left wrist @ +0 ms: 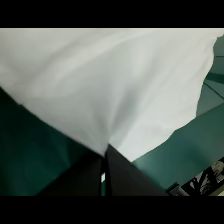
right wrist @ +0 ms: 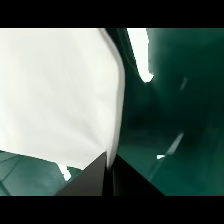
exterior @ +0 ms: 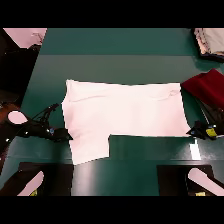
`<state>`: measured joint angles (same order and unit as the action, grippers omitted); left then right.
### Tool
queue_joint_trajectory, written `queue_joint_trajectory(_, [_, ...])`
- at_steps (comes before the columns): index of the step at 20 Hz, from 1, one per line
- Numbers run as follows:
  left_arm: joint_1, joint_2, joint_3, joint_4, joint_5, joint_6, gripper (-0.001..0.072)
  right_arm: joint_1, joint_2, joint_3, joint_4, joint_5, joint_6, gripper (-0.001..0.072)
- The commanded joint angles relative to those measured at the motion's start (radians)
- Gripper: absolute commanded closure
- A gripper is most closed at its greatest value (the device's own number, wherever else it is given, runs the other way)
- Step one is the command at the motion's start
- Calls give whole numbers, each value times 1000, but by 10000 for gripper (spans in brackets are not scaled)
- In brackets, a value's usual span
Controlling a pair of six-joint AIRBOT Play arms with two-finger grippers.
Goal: Fold the shirts.
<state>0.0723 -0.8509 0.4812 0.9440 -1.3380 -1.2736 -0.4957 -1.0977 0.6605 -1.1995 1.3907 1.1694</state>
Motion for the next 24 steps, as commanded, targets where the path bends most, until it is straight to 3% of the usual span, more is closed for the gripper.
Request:
queue_joint_trajectory(1, [0,133,21,80,-197,-40,683,1,142,0,-172,147,1,698])
queue_joint_trajectory(4, [0,221,21,63,-407,-95,681,1,249,0,-198,218,4,698])
queue_joint_trajectory(6, [0,234,36,28,-411,-125,680,2,290,0,-167,224,33,698])
queue_joint_trajectory(11, [0,196,217,28,-25,-160,681,2,225,43,69,168,34,699])
queue_joint_trajectory(16, [0,14,344,29,247,-159,680,4,56,229,231,88,34,699])
queue_joint_trajectory(24, [0,-323,490,14,330,-114,680,179,-260,492,258,24,62,698])
